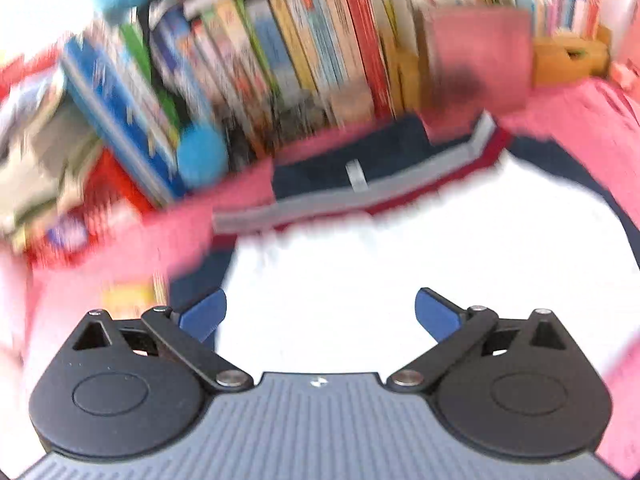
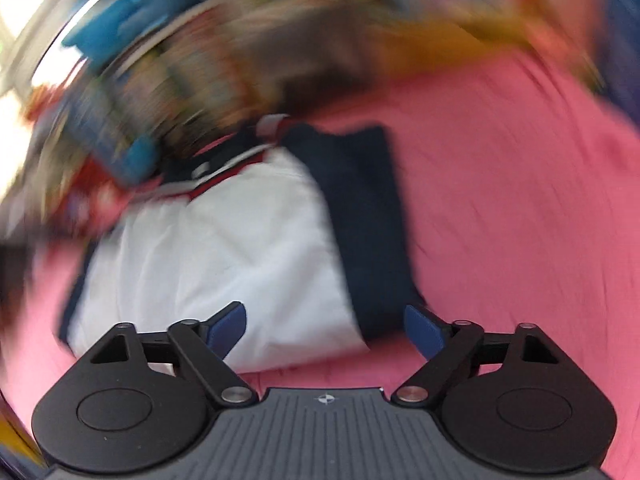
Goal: Fold clothes
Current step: 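Grasp the navy jacket side edge with the right gripper, then fold the held navy side over the jacket center with the right gripper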
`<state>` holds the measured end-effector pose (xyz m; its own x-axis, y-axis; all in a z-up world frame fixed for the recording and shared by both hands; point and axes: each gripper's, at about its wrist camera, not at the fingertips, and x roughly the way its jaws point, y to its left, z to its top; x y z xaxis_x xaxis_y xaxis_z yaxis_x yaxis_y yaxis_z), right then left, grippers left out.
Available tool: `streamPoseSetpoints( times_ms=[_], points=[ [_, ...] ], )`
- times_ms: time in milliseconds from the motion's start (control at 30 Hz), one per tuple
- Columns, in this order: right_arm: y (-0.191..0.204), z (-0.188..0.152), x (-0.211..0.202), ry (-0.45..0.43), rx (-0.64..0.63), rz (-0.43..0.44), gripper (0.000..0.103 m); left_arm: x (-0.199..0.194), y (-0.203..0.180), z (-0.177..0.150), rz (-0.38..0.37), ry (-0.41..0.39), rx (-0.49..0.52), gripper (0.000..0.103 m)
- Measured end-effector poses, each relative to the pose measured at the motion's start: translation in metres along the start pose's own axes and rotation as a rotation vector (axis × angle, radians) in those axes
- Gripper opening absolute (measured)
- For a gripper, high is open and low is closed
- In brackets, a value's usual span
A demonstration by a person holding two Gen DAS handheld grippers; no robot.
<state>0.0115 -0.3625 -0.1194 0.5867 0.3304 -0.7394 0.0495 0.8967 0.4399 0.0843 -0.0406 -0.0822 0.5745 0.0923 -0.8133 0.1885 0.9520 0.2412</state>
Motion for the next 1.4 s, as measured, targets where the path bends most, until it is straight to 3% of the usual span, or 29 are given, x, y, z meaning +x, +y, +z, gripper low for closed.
streamPoseSetpoints(
  times_ms=[67,133,333,500,567,633,700,833,967,1067,1100,1167,1233,1400],
  points=[
    [-0.031,0.000,0.000,0.012,0.201,0.047,0.082,-0.003,-0.010,-0.020,-0.007,0.051,-0.002,0.102],
    [-0.047,0.001,0.005,0.008,0.304,0.077,0.081,-0.004,-0.025,-0.032,-0.010,0.084,0.021,0.102],
    [-0.048,0.014,0.035,0.024,0.306,0.116,0.077,0.004,-0.065,-0.049,0.008,0.119,0.116,0.103],
    [-0.043,0.018,0.045,0.006,0.336,0.111,0.077,0.025,-0.071,-0.046,-0.013,0.164,0.063,0.103],
    [-0.042,0.017,0.045,0.004,0.332,0.100,0.072,0.020,-0.071,-0.045,-0.004,0.146,0.051,0.103],
    [-0.042,0.017,0.045,0.007,0.327,0.080,0.058,0.016,-0.071,-0.044,0.006,0.129,0.040,0.102],
    [-0.045,0.017,0.044,0.006,0.345,0.074,0.054,0.009,-0.070,-0.045,0.019,0.098,0.032,0.101],
    [-0.047,0.015,0.045,0.011,0.370,0.081,0.055,0.021,-0.068,-0.057,0.000,0.133,0.058,0.103],
    [-0.036,0.017,0.043,-0.010,0.355,0.059,0.053,0.027,-0.067,-0.050,-0.016,0.169,0.022,0.103],
    [-0.024,0.020,0.042,-0.021,0.310,0.011,0.024,0.028,-0.067,-0.050,-0.030,0.169,0.033,0.103],
    [-0.021,0.021,0.042,-0.019,0.303,-0.010,0.017,0.030,-0.063,-0.047,-0.044,0.193,0.013,0.103],
    [-0.008,0.025,0.034,-0.035,0.278,-0.028,0.014,0.031,-0.052,-0.041,-0.058,0.234,-0.046,0.101],
    [0.018,0.030,0.018,-0.074,0.198,-0.021,0.012,0.014,-0.036,-0.040,-0.063,0.192,-0.094,0.096],
    [0.109,0.041,-0.010,-0.145,-0.012,0.082,0.011,-0.037,0.039,-0.049,-0.001,0.066,-0.184,0.096]
  ],
)
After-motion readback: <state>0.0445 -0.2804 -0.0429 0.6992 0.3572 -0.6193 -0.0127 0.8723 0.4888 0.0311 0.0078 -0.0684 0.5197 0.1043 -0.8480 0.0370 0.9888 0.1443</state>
